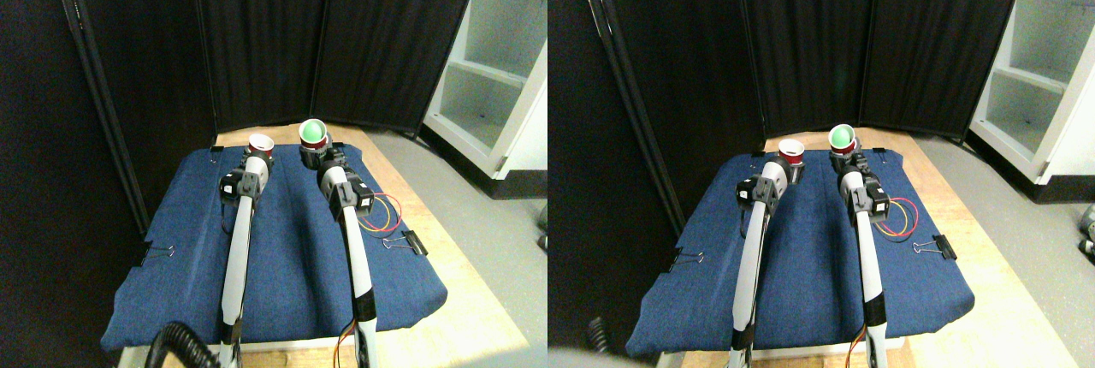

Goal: Pour (bimanual)

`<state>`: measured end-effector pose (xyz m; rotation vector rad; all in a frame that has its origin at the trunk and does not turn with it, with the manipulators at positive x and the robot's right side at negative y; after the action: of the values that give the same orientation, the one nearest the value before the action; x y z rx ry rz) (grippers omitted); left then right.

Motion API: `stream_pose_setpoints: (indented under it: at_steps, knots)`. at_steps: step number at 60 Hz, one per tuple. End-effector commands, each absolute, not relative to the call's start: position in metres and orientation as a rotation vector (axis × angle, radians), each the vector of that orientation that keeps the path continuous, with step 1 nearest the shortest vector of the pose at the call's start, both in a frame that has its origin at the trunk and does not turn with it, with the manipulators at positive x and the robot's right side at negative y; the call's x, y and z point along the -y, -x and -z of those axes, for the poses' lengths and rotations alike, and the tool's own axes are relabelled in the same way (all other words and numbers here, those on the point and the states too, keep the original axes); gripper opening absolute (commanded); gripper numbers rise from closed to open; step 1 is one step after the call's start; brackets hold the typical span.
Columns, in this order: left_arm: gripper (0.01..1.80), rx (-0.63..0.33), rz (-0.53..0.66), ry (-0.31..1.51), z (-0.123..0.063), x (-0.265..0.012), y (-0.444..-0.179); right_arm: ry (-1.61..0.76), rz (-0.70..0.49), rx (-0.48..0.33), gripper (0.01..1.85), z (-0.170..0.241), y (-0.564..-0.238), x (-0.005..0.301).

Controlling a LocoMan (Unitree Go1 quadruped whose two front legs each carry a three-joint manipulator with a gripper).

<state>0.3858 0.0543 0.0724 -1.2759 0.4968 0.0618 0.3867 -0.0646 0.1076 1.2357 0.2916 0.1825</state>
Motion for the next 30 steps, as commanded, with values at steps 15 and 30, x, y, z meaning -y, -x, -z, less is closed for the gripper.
stream_pose_setpoints:
  at_steps: [15,30]
  knots:
    - [0.01,-0.493,-0.009,1.287,-0.079,-0.044,-0.381,-1.152,-0.272,-0.270,0.01,-0.143,-0.383,0.052]
    - [0.01,-0.505,-0.011,1.319,-0.076,-0.038,-0.373,-1.092,-0.336,-0.320,0.01,-0.152,-0.388,0.047]
